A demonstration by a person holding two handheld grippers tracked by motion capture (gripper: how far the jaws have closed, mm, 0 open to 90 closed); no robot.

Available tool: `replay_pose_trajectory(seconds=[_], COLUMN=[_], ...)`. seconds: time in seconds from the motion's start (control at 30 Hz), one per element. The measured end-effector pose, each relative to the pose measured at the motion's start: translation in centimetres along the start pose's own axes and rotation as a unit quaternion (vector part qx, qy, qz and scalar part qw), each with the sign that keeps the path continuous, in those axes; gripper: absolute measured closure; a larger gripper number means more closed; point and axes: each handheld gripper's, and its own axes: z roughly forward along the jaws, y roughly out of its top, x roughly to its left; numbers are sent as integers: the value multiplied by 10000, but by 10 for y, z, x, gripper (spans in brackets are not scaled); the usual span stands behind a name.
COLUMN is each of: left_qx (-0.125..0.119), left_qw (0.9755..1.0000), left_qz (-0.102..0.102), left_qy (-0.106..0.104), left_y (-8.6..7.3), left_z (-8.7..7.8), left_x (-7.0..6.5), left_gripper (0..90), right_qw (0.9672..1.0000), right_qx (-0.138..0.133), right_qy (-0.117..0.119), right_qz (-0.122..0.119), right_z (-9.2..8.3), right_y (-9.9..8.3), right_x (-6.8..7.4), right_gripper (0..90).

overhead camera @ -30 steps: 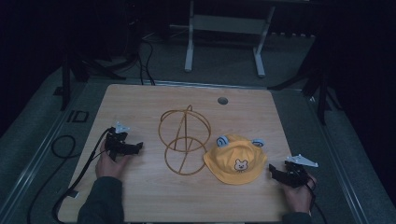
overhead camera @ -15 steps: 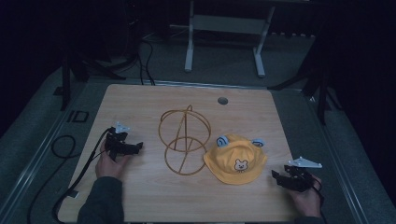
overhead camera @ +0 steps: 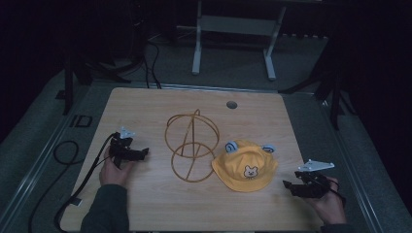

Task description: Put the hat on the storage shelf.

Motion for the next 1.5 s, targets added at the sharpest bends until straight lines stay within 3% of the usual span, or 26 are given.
replay_pose_trajectory(seconds=[0.17, 0.27, 0.37, 0.4, 0.7, 1.0, 1.5], left_qx=[0, -8, -5, -4, -4, -8, -7], left_qw=[10000, 10000, 10000, 10000, 10000, 10000, 10000], left_qz=[1, -1, -1, -1, -2, -2, -3], left_qy=[-1, 0, 2, 2, 5, 3, 3], left_y=[0, 0, 0, 0, 0, 0, 0], left_z=[0, 0, 0, 0, 0, 0, 0], left_x=[0, 0, 0, 0, 0, 0, 0], left_gripper=[60, 60, 59, 60, 60, 60, 60], right_qw=[9997, 9987, 9980, 9969, 9919, 9833, 9759], right_qx=[-48, 72, 123, 152, 274, 504, 800], right_qy=[124, 139, 147, 193, 367, 483, 752], right_qz=[-208, -482, -600, -745, -1182, -1678, -1888], right_z=[-9, -12, -13, -16, -27, -34, -26], right_y=[7, 13, 18, 25, 50, 73, 102], right_x=[2, 6, 9, 11, 14, 18, 10], right_gripper=[392, 398, 405, 408, 420, 420, 378])
